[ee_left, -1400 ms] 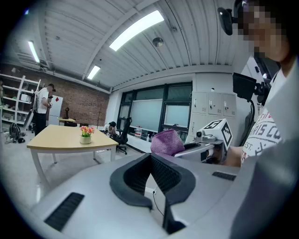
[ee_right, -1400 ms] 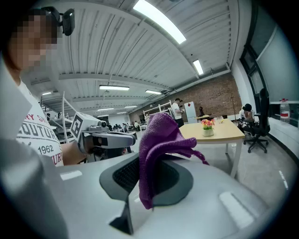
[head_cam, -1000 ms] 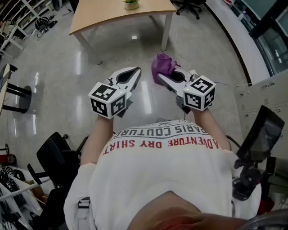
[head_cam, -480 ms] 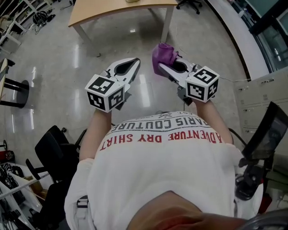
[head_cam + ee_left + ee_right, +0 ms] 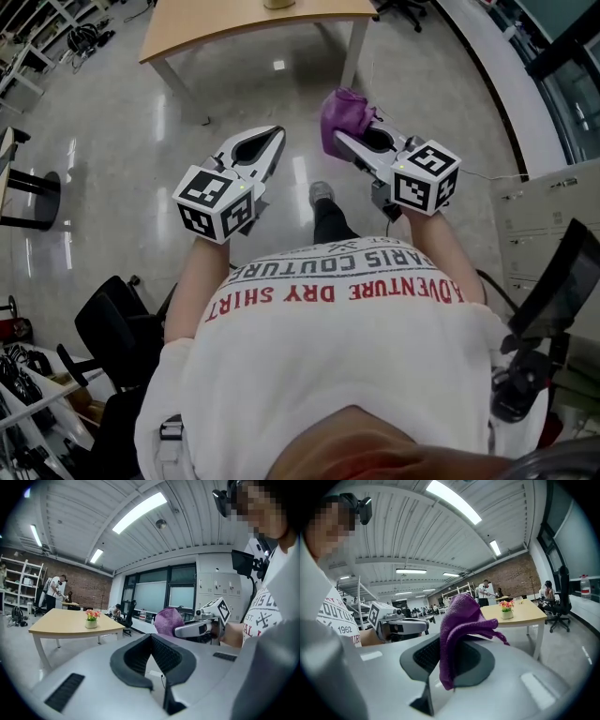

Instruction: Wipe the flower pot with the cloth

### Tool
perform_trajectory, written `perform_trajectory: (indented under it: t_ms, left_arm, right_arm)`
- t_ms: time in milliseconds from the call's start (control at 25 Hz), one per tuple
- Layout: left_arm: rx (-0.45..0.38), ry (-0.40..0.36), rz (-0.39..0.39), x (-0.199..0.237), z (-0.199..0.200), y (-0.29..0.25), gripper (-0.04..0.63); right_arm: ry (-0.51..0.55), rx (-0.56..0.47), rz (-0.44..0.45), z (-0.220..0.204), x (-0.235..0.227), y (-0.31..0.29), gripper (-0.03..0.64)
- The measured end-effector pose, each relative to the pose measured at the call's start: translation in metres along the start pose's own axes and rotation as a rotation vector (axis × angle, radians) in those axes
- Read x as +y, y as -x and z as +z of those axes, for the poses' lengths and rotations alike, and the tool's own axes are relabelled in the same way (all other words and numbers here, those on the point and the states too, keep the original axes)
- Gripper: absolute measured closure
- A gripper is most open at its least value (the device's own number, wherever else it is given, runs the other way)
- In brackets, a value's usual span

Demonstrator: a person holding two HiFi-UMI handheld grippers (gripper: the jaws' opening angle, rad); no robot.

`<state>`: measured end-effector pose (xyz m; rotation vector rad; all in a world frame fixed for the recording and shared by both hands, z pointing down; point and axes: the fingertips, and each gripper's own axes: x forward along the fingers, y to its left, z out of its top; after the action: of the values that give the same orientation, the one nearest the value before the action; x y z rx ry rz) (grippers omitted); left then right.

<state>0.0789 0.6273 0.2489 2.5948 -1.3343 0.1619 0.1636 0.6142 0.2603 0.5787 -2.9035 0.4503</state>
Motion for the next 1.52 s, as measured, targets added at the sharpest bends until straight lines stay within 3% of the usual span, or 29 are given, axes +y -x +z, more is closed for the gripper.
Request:
perform_trajectory:
  t_ms: [320,560,720,920,1240,1520]
  left_arm:
    - [0.060,0.050,0.016,0.137,-0.010,-0.129,0.594]
    - [0.098,0.033,0.052,0.257,0.030,-0.254,0.594]
    - [0.069,-0.004,0.096,0.317,0.067,-0.298,0.594]
    - [0.027,0.017,0.118,0.374,0.092,-0.335,0.592]
    - [0.060,0.002,0.153,0.463,0.076,-0.388,0.592]
    - [0.193,0.039,0.175,0.581,0.024,-0.465,0.420]
  right_arm:
    - [-0.067,0.041,-0.003,0.008,-0.167,-0.104,0.575]
    - [-0.071,0.070,-0.005,0.060,-0.324,-0.184,0.575]
    - [-0.038,0.049,-0.019,0.109,-0.395,-0.216,0.575]
    - [-0.009,0.013,-0.031,0.149,-0.445,-0.248,0.575]
    - [-0.018,0.043,-0.043,0.149,-0.500,-0.306,0.575]
    - [-0.108,0.079,-0.104,0.139,-0.583,-0.379,0.575]
